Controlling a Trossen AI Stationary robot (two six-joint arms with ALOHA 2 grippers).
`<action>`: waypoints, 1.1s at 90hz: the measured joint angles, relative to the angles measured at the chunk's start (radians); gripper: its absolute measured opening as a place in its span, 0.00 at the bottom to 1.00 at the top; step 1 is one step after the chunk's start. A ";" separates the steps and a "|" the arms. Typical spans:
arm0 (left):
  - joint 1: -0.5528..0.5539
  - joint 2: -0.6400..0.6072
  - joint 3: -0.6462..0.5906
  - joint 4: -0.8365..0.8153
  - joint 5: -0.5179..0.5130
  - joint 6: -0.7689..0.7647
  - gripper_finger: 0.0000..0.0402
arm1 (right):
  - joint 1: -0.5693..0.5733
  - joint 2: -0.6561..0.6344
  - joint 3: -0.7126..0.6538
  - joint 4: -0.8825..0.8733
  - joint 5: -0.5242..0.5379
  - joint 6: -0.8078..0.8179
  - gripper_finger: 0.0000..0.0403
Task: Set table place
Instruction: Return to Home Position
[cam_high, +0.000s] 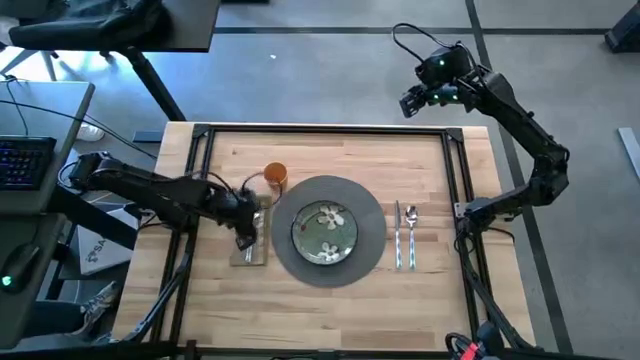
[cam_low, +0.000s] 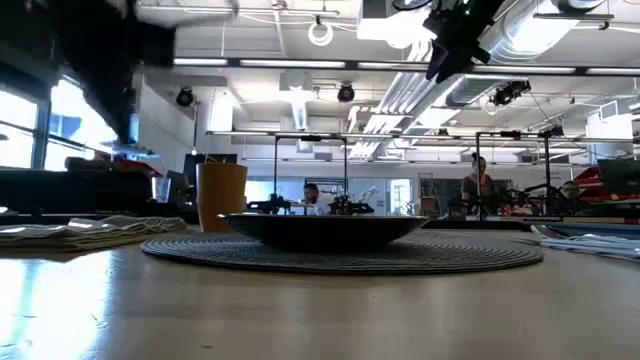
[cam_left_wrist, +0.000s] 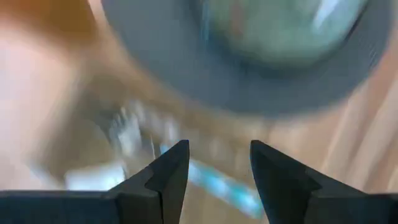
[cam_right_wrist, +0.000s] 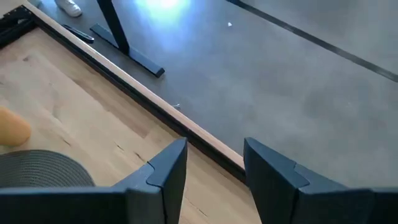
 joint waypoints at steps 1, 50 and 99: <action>0.004 0.000 0.018 -0.001 -0.020 0.015 0.38 | 0.000 -0.001 0.000 0.004 0.000 -0.002 0.34; 0.408 0.010 0.684 -0.006 -0.150 0.678 0.38 | 0.054 -0.247 0.000 0.048 -0.075 -0.006 0.34; 0.363 -0.247 0.616 -0.016 -0.275 0.299 0.38 | 0.167 -0.531 0.000 -0.064 0.011 0.131 0.34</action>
